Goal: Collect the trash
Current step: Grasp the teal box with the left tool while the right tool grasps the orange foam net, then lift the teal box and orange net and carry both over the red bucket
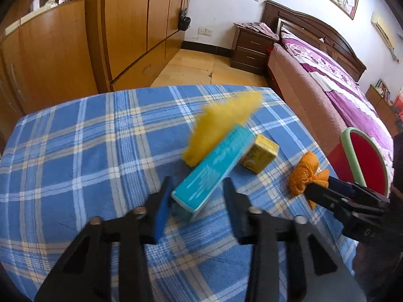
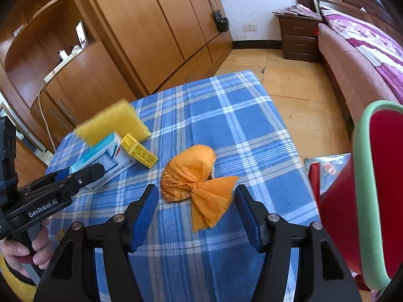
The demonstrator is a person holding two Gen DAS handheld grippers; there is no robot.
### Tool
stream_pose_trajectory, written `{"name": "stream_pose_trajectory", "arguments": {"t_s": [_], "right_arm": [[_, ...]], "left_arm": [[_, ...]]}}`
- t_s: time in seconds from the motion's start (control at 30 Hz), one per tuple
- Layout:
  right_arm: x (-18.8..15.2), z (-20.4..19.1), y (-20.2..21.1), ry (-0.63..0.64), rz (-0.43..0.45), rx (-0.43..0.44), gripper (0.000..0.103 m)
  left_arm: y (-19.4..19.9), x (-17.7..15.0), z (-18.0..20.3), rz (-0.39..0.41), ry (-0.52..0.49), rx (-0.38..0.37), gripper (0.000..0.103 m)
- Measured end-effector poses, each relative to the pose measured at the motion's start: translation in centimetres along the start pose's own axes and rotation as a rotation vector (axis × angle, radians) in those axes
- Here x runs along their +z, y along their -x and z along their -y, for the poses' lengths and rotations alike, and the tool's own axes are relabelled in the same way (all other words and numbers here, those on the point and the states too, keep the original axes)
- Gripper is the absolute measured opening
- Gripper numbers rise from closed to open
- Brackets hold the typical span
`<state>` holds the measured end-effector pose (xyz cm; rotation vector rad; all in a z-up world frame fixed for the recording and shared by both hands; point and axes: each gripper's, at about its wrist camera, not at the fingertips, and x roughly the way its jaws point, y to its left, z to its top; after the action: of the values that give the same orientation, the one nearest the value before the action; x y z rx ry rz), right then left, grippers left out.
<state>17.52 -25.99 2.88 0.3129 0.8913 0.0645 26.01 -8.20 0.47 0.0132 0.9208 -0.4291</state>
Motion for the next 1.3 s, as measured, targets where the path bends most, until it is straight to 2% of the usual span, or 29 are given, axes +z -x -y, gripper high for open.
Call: {"name": "stream_pose_trajectory", "arguments": {"t_s": [0.13,0.27,0.4,0.47,0.9,1.3], "right_arm": [[-0.1,-0.1,-0.3,-0.001,-0.005,0.005,0.063],[-0.4,-0.1,-0.4,-0.002,-0.006,0.012,0.032],[-0.9,0.0,-0.2,-0.007,-0.009,0.021,0.016],[-1.2,0.1,-0.1,-0.018,-0.011,0.033,0.01],[-2.8,-0.4,4.0,-0.023,0.049,0.053,0.007],[-4.5,-1.2,9.2,0.001,0.134,0.048,0.007]], "left_arm": [[0.3,-0.4,0.2,0.013,-0.002,-0.013,0.028],[1.0,-1.0,0.4,0.024,0.005,-0.024,0.025],[1.6,-1.5,0.3,0.034,0.034,-0.039,0.018],[2.1,-1.9,0.3,0.04,0.054,-0.043,0.018],[5.8,-3.7,1.1,0.095,0.099,-0.072,0.018],[9.5,-5.3,3.5,0.148,0.068,-0.059,0.018]]}}
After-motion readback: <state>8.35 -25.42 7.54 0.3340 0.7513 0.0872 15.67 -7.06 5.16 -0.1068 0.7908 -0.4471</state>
